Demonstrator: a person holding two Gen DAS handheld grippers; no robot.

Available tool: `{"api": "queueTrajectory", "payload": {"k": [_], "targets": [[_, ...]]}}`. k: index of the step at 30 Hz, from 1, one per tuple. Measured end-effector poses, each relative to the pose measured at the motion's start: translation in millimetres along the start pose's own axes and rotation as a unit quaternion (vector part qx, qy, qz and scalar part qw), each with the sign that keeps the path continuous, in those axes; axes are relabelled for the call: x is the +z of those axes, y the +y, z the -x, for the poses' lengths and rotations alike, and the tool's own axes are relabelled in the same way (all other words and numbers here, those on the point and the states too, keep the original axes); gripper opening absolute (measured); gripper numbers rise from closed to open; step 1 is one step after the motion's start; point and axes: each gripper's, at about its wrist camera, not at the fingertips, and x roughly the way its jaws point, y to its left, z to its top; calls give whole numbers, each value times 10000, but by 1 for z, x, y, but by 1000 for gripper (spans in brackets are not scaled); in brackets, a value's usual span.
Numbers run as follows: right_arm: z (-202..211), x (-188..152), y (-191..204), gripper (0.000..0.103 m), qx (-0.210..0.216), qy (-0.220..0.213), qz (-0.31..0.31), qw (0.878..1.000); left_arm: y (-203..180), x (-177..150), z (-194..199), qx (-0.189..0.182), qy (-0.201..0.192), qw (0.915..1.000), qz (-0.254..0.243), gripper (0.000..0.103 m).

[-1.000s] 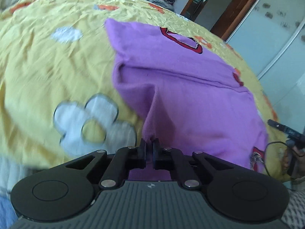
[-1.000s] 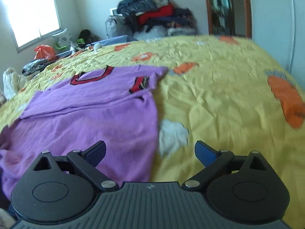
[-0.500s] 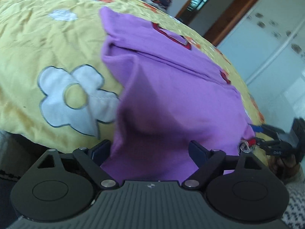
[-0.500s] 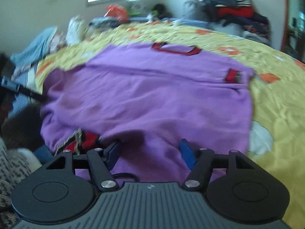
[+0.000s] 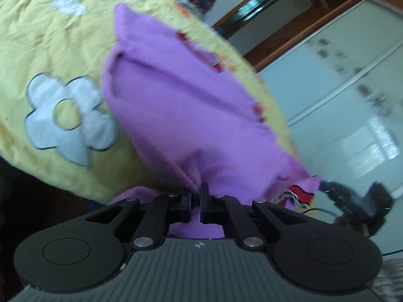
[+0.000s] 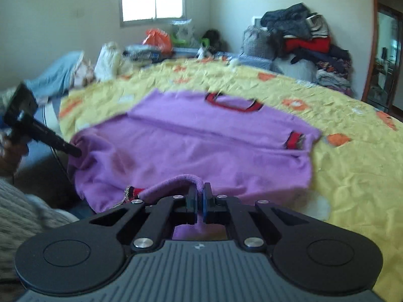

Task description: Fold small clothes

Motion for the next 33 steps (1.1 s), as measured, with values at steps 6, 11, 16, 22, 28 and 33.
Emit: {"api": "queueTrajectory", "payload": {"k": [6, 11, 16, 22, 28, 33], "targets": [[9, -49, -39, 5, -928, 948, -431, 9902, 1, -15, -11, 103, 266, 9995, -115, 5], [9, -70, -50, 65, -975, 1180, -1169, 9813, 24, -36, -33, 141, 426, 9990, 80, 8], [32, -64, -41, 66, -347, 752, -1702, 9819, 25, -50, -31, 81, 426, 9990, -72, 42], [29, -81, -46, 66, 239, 653, -3129, 9472, 14, -66, -29, -2, 404, 9981, -460, 73], [28, -91, -40, 66, 2, 407, -3227, 9456, 18, -75, -42, 99, 605, 9975, -338, 35], [26, -96, -33, 66, -230, 456, -3216, 9455, 28, -80, -42, 246, 474, 9985, -151, 28]]}}
